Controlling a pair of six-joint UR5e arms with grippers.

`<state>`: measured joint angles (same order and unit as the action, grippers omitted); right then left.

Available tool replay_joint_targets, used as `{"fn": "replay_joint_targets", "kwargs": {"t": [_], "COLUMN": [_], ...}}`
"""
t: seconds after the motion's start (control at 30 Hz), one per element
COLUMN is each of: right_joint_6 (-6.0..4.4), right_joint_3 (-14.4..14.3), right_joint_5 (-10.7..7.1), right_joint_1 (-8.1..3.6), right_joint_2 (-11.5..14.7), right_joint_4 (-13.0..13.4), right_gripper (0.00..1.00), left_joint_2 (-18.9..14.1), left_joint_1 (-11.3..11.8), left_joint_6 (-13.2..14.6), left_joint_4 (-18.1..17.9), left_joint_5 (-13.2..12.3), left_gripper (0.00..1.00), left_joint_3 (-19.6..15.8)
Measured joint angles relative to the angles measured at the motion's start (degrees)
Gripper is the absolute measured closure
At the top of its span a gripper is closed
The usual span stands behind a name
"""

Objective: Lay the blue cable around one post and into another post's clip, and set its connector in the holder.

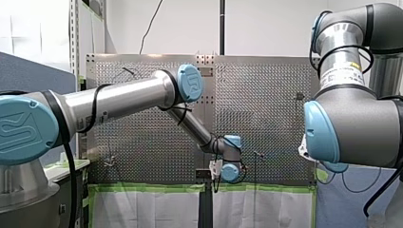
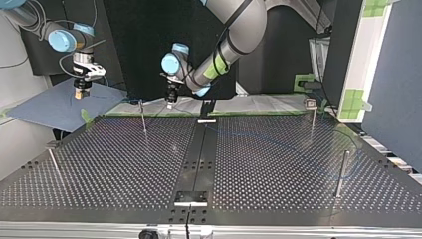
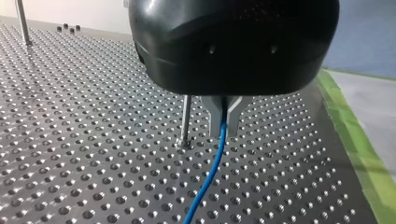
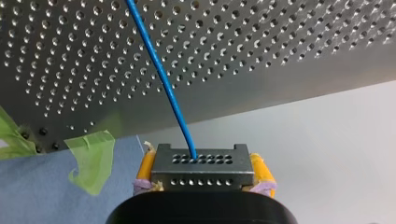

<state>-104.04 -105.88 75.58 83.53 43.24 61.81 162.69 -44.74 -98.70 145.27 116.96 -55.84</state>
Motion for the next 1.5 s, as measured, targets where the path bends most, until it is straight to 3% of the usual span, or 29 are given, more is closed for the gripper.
{"fn": "replay_joint_targets", "kwargs": {"t": [0.97, 1.13, 1.5], "right_joint_6": [-0.16, 0.19, 0.40], "right_joint_3": [0.6, 1.6, 2.4], "right_joint_5": [-0.35, -0.87, -0.94], "right_joint_1": [0.52, 0.68, 0.80], "right_joint_2": [-1.3, -2.9, -3.3], "right_joint_4": [1.2, 0.0, -1.0], "right_gripper": [1.00, 1.00, 1.00], "left_joint_2": [0.0, 0.0, 0.0], "left_joint_1": [0.8, 0.9, 1.3], "left_joint_6": [-0.1, -0.2, -0.3], "left_joint_4": [0.4, 0.9, 1.1], "left_joint_5": [-0.9, -0.9, -1.2], "left_gripper": [1.00, 1.00, 1.00], "left_joint_3": [0.2, 0.9, 1.1]}}
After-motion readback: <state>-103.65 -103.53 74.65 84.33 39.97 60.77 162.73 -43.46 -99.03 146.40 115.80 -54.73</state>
